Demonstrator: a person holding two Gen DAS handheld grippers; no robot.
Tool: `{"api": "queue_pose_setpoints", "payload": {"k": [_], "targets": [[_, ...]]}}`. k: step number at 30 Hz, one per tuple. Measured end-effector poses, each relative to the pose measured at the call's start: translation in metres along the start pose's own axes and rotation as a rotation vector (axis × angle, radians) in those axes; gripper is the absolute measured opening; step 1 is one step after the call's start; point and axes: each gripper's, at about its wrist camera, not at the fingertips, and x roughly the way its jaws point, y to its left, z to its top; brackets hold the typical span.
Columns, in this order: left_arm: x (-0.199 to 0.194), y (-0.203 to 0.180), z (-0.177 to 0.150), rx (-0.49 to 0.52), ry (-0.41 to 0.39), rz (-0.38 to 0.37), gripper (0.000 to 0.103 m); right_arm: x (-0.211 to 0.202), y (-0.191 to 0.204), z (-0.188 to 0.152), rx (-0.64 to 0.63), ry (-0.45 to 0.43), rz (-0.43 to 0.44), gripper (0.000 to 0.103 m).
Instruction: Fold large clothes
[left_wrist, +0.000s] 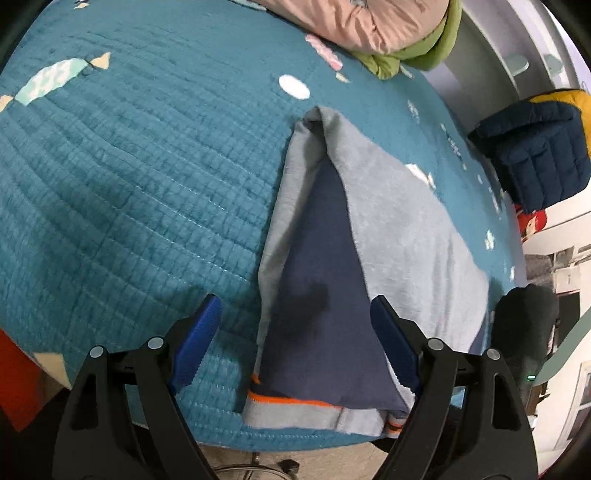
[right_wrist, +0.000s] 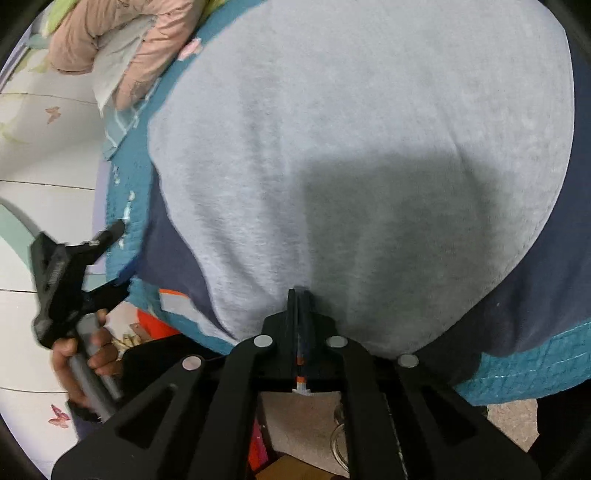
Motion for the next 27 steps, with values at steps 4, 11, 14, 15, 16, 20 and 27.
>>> {"api": "queue_pose_setpoints", "payload": {"k": [4,11,14,15,16,20,27], "targets": [[0.018,0.003,-0.005,-0.022,0.045,0.021,0.084,-0.009,0.011,0.01,-0.016,-0.028,0.026,0.005],[0.021,-0.03,-0.022,0.112,0.09,-0.008,0.083,-0.023,0.025,0.063,0.003,-0.173,0.007,0.005],[0.019,-0.022,-0.024,0.076,0.072,0.009,0.065,-0.02,0.03,0.096,0.007,-0.226,-0.012,0.005],[0.018,-0.021,-0.024,0.07,0.066,0.013,0.053,-0.018,0.031,0.105,0.007,-0.241,-0.02,0.005],[0.015,-0.017,-0.026,0.063,0.059,0.018,0.044,-0.014,0.034,0.117,0.005,-0.261,-0.044,0.005],[0.009,-0.01,-0.029,0.071,0.037,-0.005,0.037,0.007,0.039,0.157,0.028,-0.278,-0.076,0.003],[0.003,-0.008,-0.029,0.084,0.026,-0.012,0.032,0.036,0.006,0.179,0.122,-0.185,-0.097,0.0]]}}
